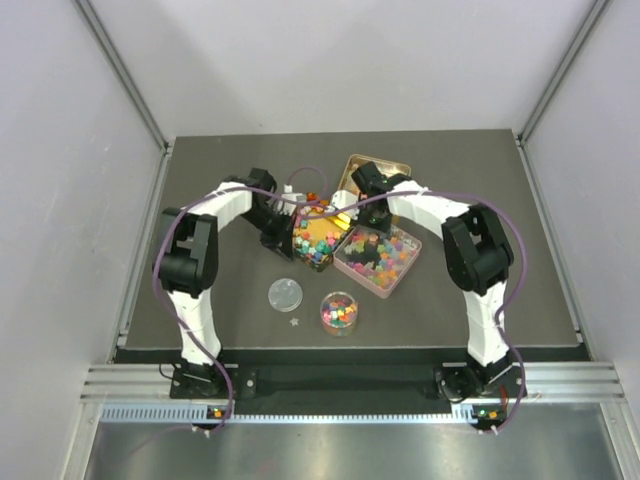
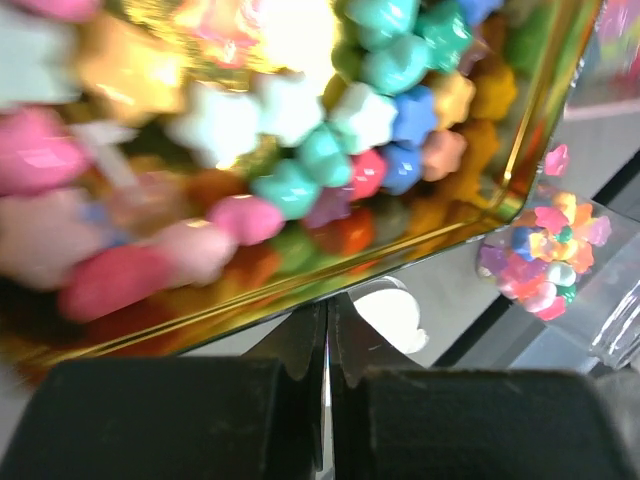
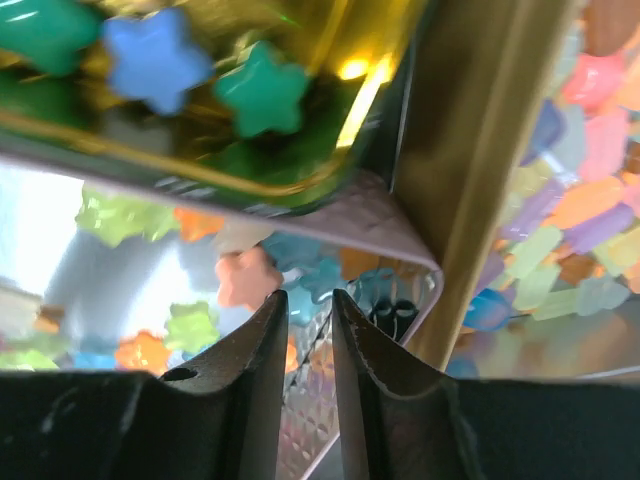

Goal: Pack the candies
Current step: Move the storage box to the center of the board, then close the bottle lid on the packing bottle.

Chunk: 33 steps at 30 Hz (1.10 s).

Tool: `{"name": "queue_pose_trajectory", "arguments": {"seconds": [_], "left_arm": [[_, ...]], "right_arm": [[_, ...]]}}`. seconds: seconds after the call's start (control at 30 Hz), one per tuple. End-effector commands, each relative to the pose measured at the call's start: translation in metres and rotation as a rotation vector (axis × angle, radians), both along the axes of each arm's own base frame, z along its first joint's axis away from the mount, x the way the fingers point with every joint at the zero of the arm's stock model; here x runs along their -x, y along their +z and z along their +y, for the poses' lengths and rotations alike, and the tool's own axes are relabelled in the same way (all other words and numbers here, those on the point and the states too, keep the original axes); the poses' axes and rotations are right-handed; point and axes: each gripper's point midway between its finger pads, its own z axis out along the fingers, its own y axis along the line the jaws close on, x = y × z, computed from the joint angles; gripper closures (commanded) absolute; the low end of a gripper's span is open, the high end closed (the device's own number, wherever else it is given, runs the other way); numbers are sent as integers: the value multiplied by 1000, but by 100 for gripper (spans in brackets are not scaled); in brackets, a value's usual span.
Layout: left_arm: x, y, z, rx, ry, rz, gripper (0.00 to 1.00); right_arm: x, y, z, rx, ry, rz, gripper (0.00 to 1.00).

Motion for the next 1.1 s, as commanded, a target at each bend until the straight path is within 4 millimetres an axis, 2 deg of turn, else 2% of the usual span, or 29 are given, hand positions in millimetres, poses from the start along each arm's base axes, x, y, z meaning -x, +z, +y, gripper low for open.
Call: {"name": "queue_pose_trajectory", "arguments": {"seconds": [0.0, 0.03, 0.13, 0.17, 0.27, 0.47, 0.5, 0.57, 0.6, 0.63, 0.67, 0.7, 0.73, 0.77, 0.8, 0.83, 0.87, 0.9, 0.93, 0.97, 1.0, 1.07], "left_arm": [[6, -1, -24, 30, -73, 29, 100], [6, -3, -28, 31, -83, 32, 100], [1, -4, -43, 32, -120, 30, 100], [-6, 2, -49, 42, -128, 6, 100], [-11, 5, -64, 53, -163, -10, 100], [-8, 12, -71, 58, -190, -18, 100], [-7, 22, -69, 60, -193, -41, 100], [1, 32, -60, 49, -192, -43, 100], [4, 52, -56, 62, -202, -84, 100], [9, 62, -53, 74, -205, -100, 100], [19, 67, -42, 78, -194, -81, 80], [24, 91, -39, 117, -189, -132, 73], [30, 100, -35, 128, -181, -142, 68], [35, 105, -26, 126, -164, -145, 64], [38, 118, -18, 100, -152, -198, 51], [38, 123, -12, 84, -137, -226, 44], [43, 130, -3, 60, -121, -270, 39], [41, 132, 1, 40, -101, -298, 29], [42, 129, 11, -16, -83, -314, 27], [49, 128, 19, -39, -72, -326, 26], [53, 125, 25, -58, -67, -333, 26], [56, 118, 50, -122, 0, -355, 24]], "right_arm": [[-47, 18, -6, -4, -32, -110, 75], [-54, 23, -4, -10, -33, -128, 75], [-69, 21, -5, -4, -35, -144, 73], [-72, 22, -5, -4, -33, -149, 73], [-83, 26, -6, -6, -34, -169, 73], [-91, 34, -12, -16, -56, -182, 73], [-88, 36, -14, -19, -58, -173, 73], [-83, 53, -15, -34, -64, -183, 73], [-77, 59, -18, -32, -66, -174, 73], [-74, 82, -17, -62, -64, -199, 72], [-69, 95, -16, -85, -64, -204, 70], [-61, 105, -17, -100, -65, -200, 67], [-55, 133, -18, -137, -70, -244, 63], [-47, 142, -14, -172, -53, -238, 61], [-41, 149, -14, -187, -44, -241, 58], [-32, 170, -11, -235, -25, -266, 47], [-29, 178, -9, -261, -13, -280, 39], [-22, 176, -9, -275, -4, -274, 32], [-14, 189, -4, -323, 20, -288, 21], [-9, 193, 0, -355, 43, -287, 13], [-3, 194, 5, -383, 72, -273, 1], [19, 207, 29, -499, 172, -226, 1]]}}
